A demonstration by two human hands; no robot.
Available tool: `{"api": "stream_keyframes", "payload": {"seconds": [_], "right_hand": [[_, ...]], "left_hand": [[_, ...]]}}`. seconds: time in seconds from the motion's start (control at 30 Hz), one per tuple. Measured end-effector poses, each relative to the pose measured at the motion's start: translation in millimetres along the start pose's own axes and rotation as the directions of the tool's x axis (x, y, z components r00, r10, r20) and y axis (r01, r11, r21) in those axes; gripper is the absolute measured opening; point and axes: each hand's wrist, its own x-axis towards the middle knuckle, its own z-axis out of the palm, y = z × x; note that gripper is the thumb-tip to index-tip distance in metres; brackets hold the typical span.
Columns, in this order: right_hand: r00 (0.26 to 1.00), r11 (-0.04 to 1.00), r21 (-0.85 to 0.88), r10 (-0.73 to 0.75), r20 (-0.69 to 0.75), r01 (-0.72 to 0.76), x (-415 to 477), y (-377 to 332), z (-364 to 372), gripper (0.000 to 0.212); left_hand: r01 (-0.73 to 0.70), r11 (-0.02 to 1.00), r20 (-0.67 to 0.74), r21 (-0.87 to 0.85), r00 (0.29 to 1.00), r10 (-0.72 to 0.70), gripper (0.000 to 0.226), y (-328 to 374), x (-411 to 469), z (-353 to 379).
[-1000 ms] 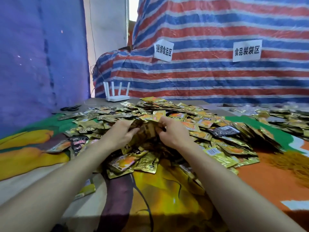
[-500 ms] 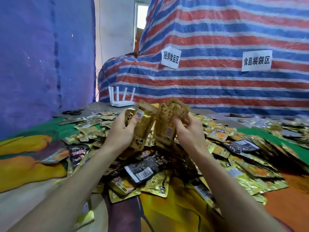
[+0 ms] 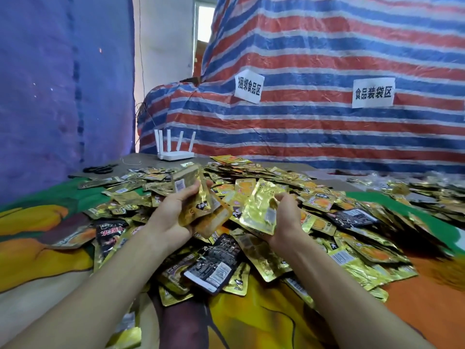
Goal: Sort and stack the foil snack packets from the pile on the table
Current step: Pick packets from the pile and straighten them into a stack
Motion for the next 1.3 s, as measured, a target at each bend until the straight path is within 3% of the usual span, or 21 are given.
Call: {"api": "stream_keyframes", "payload": {"seconds": [0.1, 0.17, 0.23, 0.33, 0.47, 0.5, 0.57, 0.63, 0.67, 0.73, 0.83, 0.9, 1.0, 1.13, 1.23, 1.3], "right_hand": [[0.949, 0.913, -0.259, -0.305, 0.076, 0.314, -6.5, 3.0, 2.7, 0.022], [0.867, 0.823, -0.276, -0.455, 0.202, 0.496, -14.3, 8.7, 4.8, 0.015], [0.829, 0.794, -0.252, -0.492, 0.268, 0.553, -20.7, 11.2, 7.2, 0.01], [0.828, 0.83, -0.153, -0.483, 0.283, 0.536, -24.6, 11.4, 7.5, 0.014], [0.801, 0.796, -0.13, -0.561, 0.211, 0.591, -21.8, 18.2, 1.6, 0.019], [0.788, 0.78, -0.137, -0.579, 0.21, 0.61, -21.6, 21.0, 0.8, 0.021], [0.783, 0.775, -0.145, -0.578, 0.232, 0.615, -22.2, 24.9, 1.4, 0.031], [0.783, 0.786, -0.119, -0.565, 0.261, 0.607, -24.8, 21.4, 2.8, 0.053], [0.779, 0.777, -0.137, -0.569, 0.265, 0.614, -22.9, 19.5, 3.4, 0.06], [0.749, 0.735, -0.176, -0.601, 0.279, 0.655, -21.0, 16.4, 3.9, 0.051], [0.799, 0.827, -0.041, -0.528, 0.287, 0.561, -21.7, 15.9, 6.6, 0.032], [0.839, 0.879, 0.01, -0.459, 0.291, 0.477, -21.3, 15.4, 5.9, 0.043], [0.857, 0.874, -0.093, -0.44, 0.268, 0.477, -25.5, 10.7, 5.7, 0.059], [0.844, 0.881, -0.067, -0.423, 0.33, 0.468, -24.2, 4.2, 0.8, 0.033], [0.838, 0.881, -0.148, -0.357, 0.414, 0.449, -27.6, -4.9, -1.1, 0.03], [0.847, 0.865, -0.256, -0.29, 0.446, 0.431, -28.7, -8.9, -2.2, 0.033]], "left_hand": [[-0.079, 0.996, 0.123, 0.047, 0.99, 0.073, 0.025, 1.3, -6.3, 8.5], [-0.127, 0.981, 0.153, 0.149, 0.983, 0.104, 0.032, -3.6, -9.3, 20.8], [-0.144, 0.929, 0.163, 0.341, 0.982, 0.093, 0.034, -11.6, -9.2, 37.9], [-0.179, 0.824, 0.103, 0.537, 0.984, 0.147, 0.032, -20.1, -5.5, 60.8], [-0.317, 0.639, 0.123, 0.7, 0.936, 0.33, 0.056, -34.4, -1.0, 72.6], [-0.297, 0.648, 0.121, 0.701, 0.946, 0.302, 0.059, -39.5, -0.9, 71.5], [-0.234, 0.768, 0.139, 0.596, 0.972, 0.188, 0.059, -45.3, -0.5, 64.2], [-0.235, 0.838, 0.183, 0.493, 0.969, 0.164, 0.044, -43.3, 1.1, 54.7], [-0.284, 0.819, 0.198, 0.499, 0.957, 0.211, 0.038, -41.9, 1.0, 50.8], [-0.437, 0.695, 0.257, 0.571, 0.899, 0.354, 0.037, -42.9, -2.2, 48.9], [-0.545, 0.585, 0.383, 0.601, 0.839, 0.388, 0.043, -51.0, -9.3, 53.9], [-0.527, 0.606, 0.418, 0.596, 0.848, 0.325, 0.051, -53.1, -9.4, 56.4], [-0.51, 0.656, 0.435, 0.556, 0.851, 0.293, 0.056, -56.8, -7.9, 59.1], [-0.506, 0.654, 0.395, 0.563, 0.859, 0.325, 0.046, -56.7, -7.9, 59.9], [-0.522, 0.648, 0.35, 0.554, 0.853, 0.387, 0.042, -58.6, -7.3, 57.6], [-0.508, 0.671, 0.363, 0.54, 0.86, 0.359, 0.053, -60.2, -6.9, 56.4]]}}
